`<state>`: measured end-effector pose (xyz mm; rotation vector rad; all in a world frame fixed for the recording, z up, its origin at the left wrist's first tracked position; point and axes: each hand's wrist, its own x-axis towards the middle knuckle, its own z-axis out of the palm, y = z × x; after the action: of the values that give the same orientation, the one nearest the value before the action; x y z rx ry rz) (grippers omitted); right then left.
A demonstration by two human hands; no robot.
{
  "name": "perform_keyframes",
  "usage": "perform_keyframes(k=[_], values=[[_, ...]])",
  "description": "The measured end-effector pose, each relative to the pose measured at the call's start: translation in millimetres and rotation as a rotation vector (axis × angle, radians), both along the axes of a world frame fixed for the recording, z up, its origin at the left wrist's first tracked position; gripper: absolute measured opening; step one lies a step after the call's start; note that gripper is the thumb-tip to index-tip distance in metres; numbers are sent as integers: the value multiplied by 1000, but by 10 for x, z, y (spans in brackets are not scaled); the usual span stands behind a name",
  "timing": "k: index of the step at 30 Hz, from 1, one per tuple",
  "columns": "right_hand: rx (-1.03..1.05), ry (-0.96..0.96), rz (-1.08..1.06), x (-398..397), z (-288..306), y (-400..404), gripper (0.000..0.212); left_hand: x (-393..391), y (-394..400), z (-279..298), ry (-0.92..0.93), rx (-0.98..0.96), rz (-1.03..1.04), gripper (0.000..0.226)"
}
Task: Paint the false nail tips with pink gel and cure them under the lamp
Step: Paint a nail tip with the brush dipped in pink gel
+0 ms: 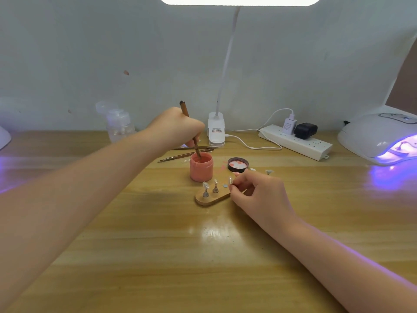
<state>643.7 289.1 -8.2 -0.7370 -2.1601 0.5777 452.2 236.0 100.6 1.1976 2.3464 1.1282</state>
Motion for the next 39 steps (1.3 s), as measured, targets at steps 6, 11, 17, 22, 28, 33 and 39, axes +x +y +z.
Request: perform_keyframes(k=[6,11,17,22,28,33,39], values=[[-47,22,7,-6,-1,-8,4,-37,64,-89,6,-122,-15,11],[-66,21,25,-2,21,-7,3,-31,63,-106,1,-219,-23,12],[-135,54,35,1,17,-2,3,-213,-136,-4,-326,-20,80,16],[-200,65,64,1,26,-5,5,-319,-313,-146,-499,-18,71,17],[-250,88,61,14,40,-4,7,-469,-454,-280,-656,41,122,19],[-305,108,55,9,55,-5,6,-417,-540,-302,-746,251,106,21],[-297,133,55,12,62,-2,2,139,-689,-542,-334,551,-97,18]])
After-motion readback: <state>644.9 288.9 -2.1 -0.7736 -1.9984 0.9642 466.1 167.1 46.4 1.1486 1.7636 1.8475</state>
